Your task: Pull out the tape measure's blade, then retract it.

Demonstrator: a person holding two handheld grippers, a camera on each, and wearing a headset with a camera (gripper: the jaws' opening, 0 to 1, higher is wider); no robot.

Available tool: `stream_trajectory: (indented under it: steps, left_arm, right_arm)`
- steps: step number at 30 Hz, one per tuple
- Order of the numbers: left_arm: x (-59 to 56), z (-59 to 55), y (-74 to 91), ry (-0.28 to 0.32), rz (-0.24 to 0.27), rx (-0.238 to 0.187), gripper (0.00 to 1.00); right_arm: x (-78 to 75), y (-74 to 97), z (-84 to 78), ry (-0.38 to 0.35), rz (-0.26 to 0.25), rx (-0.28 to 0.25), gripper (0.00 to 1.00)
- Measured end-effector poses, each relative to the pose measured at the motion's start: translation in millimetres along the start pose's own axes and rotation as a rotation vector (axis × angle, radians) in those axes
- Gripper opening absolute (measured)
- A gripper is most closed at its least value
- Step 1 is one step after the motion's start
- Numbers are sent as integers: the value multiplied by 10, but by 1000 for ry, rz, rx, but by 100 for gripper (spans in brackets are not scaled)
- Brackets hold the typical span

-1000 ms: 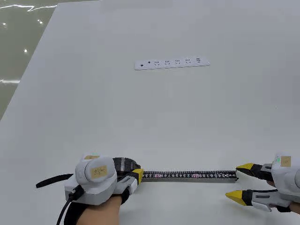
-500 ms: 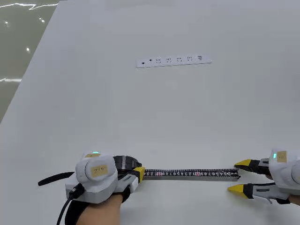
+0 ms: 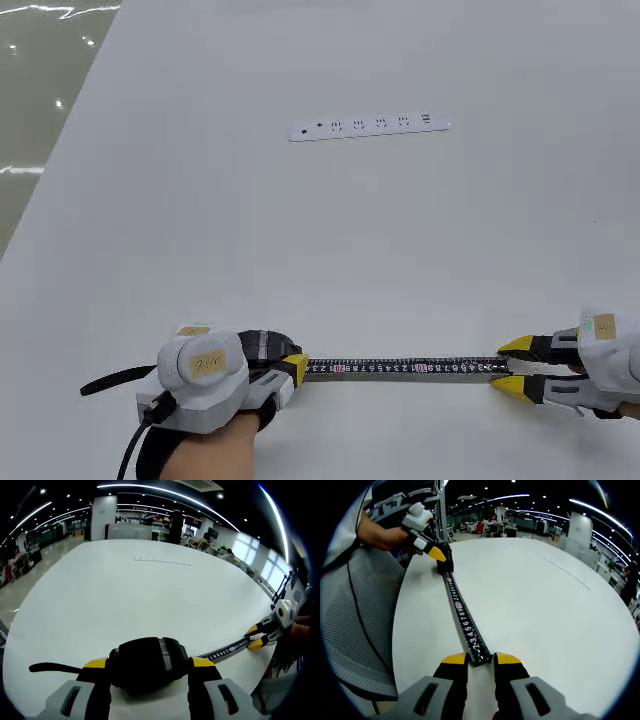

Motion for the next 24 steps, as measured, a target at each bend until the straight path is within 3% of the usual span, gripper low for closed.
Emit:
stream_trajectory:
  steps: [15, 22, 24]
  left_arm:
    - [-1, 5, -5, 3, 5, 16, 58]
    - [0, 15, -9, 5, 11, 37, 57]
    - [-3, 14, -7, 3, 12, 41, 57]
  right_arm:
    - [-21, 0, -38, -56, -32, -53, 15]
    - [-1, -3, -6, -56, -4, -55, 14]
    - [16, -17, 41, -51, 13, -80, 14]
Point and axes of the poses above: the centre of the closed fingertips' face, and the gripper's own axes: y roughly backward along the fingers, x roughly to its left, z roughly out of its top, the point moved 8 cm from there along y, roughly backward along the fingers
